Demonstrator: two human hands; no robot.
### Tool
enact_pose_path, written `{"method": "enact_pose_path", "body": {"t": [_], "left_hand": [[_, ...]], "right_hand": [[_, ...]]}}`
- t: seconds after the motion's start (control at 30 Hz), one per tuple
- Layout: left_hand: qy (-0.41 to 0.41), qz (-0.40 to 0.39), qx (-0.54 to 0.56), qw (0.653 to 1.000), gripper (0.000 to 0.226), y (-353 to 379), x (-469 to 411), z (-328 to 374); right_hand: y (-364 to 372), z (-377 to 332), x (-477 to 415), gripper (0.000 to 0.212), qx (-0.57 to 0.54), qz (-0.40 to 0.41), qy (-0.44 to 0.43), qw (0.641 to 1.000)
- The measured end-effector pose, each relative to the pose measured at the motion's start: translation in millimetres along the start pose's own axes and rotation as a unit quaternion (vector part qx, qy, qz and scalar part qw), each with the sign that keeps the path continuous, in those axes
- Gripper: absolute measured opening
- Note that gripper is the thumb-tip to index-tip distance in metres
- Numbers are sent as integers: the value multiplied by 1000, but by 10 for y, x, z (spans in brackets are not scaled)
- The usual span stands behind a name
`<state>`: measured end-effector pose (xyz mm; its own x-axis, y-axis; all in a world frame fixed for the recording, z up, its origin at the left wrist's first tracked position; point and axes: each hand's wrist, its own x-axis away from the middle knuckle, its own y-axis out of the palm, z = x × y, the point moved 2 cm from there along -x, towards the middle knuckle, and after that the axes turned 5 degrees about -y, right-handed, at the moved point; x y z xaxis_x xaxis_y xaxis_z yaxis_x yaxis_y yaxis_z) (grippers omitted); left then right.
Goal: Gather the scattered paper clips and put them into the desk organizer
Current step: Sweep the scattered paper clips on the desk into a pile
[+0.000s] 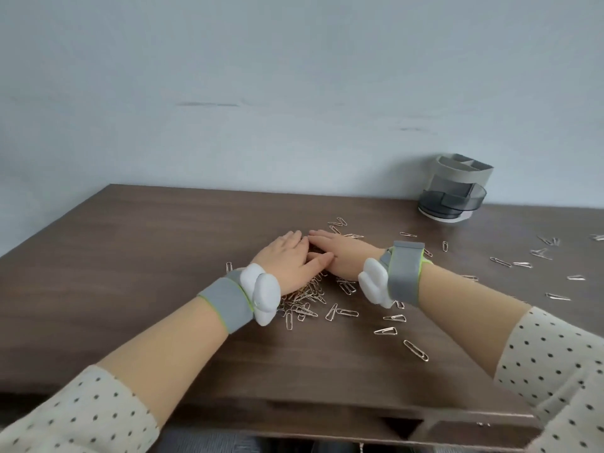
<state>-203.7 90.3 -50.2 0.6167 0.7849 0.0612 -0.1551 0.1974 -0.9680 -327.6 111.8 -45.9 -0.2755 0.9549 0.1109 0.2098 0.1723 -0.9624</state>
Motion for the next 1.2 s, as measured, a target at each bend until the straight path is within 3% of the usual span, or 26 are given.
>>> {"method": "enact_pose_path", "body": {"t": [0.07,0.2,0.33,0.5,0.63,1.0,1.2], "left_hand": [[26,3,10,1000,65,-21,63,122],[95,49,-9,994,57,-96,26,561],[162,38,18,986,53,-70,-207,1209],[217,-5,30,976,59,125,-599,2154],[250,-25,-30,968,66,294,-943,2651],[267,-57,-78,959,69,699,-1870,3453],[273,-10,-87,958,74,810,-2034,3468]], "right_hand": [[-35,32,160,41,-27,9,-5,1000],[-232,274,632,35,-84,117,31,989],[-414,748,1148,30,-55,144,76,985],[-543,1564,1924,29,-33,194,188,962],[-555,2087,2371,37,-27,225,285,931],[-700,3732,3004,62,-17,227,532,816],[-698,4444,3085,58,27,169,569,804]]}}
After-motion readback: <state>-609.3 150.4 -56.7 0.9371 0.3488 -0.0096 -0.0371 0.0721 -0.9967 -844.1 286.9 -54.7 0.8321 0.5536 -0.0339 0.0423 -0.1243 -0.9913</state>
